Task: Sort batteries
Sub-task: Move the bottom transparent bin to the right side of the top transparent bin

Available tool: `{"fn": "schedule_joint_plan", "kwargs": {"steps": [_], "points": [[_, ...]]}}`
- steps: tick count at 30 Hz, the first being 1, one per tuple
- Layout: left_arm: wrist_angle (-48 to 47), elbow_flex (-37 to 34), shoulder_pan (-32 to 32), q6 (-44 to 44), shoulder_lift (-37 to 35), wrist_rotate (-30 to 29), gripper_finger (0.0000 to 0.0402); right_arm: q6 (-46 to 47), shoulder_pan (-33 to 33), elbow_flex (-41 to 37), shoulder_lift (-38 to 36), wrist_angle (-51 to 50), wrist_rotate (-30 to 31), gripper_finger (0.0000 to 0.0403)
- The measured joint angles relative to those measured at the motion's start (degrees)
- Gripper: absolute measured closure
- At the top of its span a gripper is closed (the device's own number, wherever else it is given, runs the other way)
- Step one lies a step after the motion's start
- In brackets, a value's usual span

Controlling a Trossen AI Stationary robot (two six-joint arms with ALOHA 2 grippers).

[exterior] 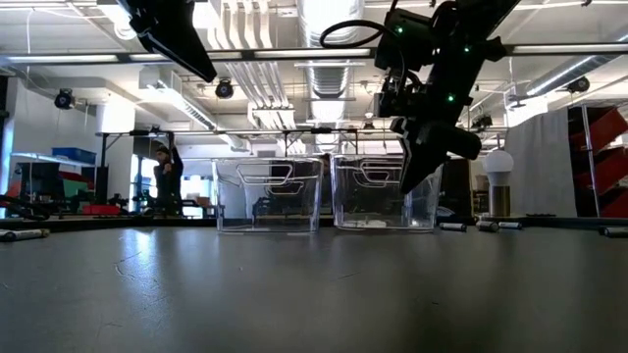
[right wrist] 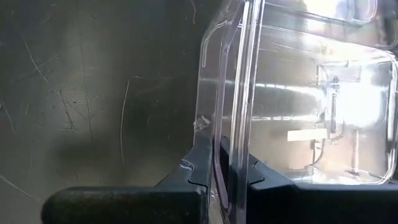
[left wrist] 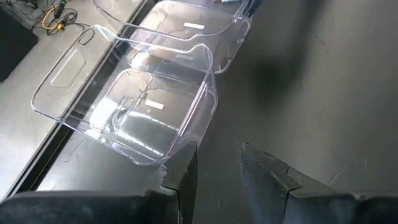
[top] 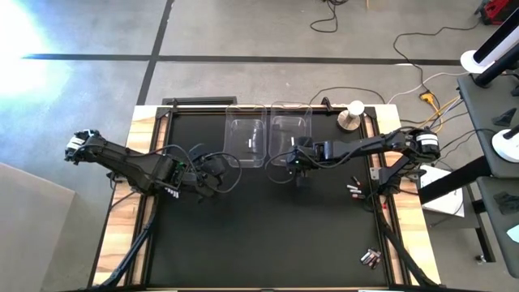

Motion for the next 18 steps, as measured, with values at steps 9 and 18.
{"fn": "schedule_joint_plan", "kwargs": {"steps": [9,18], "points": [[0.0,0.0,0.1,0.0,0.0,0.0,0.0299,-1.3,0.0,0.0,0.0,-0.1,0.0,0.039],[0.2,0.0,0.1,-0.3,0.0,0.0,0.0299,-0.3,0.0,0.0,0.0,0.0,0.0,0.039]]}}
